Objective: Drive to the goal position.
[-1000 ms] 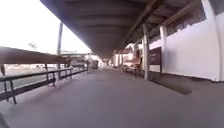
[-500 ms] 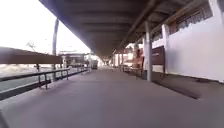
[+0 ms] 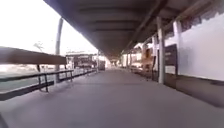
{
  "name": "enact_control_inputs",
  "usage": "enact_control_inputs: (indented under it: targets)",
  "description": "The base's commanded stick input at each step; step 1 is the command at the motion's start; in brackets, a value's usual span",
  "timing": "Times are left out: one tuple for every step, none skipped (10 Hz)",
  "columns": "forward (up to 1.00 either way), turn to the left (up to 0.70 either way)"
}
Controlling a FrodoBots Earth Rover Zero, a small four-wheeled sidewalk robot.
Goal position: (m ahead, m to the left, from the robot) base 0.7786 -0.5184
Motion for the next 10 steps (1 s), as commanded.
enact_control_inputs:
  targets:
    - [0.70,0.00]
    - [0.70,0.00]
    - [0.70,0.00]
    - [0.70,0.00]
    - [0.70,0.00]
    - [0.70,0.00]
    - [0.70,0.00]
    - [0.70,0.00]
    - [0.70,0.00]
    - [0.70,0.00]
